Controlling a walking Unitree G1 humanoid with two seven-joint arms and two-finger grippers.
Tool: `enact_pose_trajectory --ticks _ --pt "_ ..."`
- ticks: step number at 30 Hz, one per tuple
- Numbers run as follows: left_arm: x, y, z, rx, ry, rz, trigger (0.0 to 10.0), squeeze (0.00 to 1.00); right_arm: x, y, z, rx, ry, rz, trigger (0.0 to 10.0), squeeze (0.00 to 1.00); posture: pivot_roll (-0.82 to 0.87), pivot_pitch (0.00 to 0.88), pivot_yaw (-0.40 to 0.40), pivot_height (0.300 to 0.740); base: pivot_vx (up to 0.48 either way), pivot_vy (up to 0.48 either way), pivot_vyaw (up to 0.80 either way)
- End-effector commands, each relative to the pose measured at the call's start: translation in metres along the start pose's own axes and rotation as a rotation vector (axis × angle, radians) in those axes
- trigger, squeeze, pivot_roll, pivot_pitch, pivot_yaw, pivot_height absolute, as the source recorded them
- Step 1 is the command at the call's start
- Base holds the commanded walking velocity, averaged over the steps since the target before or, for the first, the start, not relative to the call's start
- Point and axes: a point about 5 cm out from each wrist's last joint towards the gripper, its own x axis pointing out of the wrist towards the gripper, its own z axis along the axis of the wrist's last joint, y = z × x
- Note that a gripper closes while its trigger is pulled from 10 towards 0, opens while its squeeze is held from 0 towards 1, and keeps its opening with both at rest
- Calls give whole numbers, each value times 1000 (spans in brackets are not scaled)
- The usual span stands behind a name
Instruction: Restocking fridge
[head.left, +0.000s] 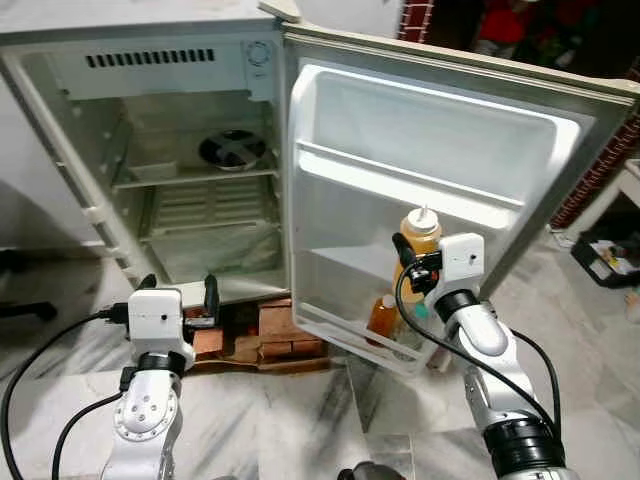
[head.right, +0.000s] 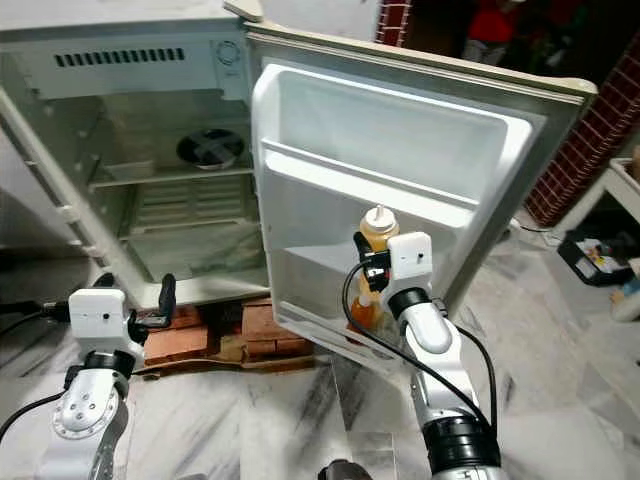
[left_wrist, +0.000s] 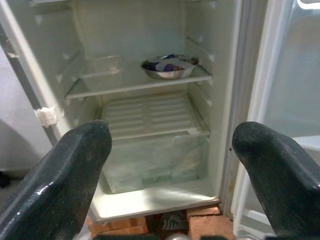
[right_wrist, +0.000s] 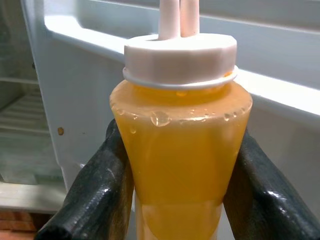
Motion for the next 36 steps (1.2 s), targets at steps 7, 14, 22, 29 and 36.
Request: enact_pose_trajectory --ticks 7,14,22,29,36 --pt "0 3 -2 14 4 7 10000 0 3 2 2 6 -7 7 10000 0 30 29 -12 740 0 0 0" --pt "-1 4 -3 20 10 9 10000 0 3 5 1 15 -12 20 10000 0 31 29 -8 740 0 0 0" --pt "-6 2 -8 6 21 20 10000 0 0 15 1 78 -19 75 10000 0 29 34 -7 740 0 0 0" --pt "-6 2 -6 8 6 3 10000 0 0 15 0 68 -14 79 10000 0 29 36 -9 740 175 0 0" --pt "-6 1 -6 8 4 -3 10000 0 -1 14 -2 83 -1 78 10000 0 29 38 -9 740 308 0 0"
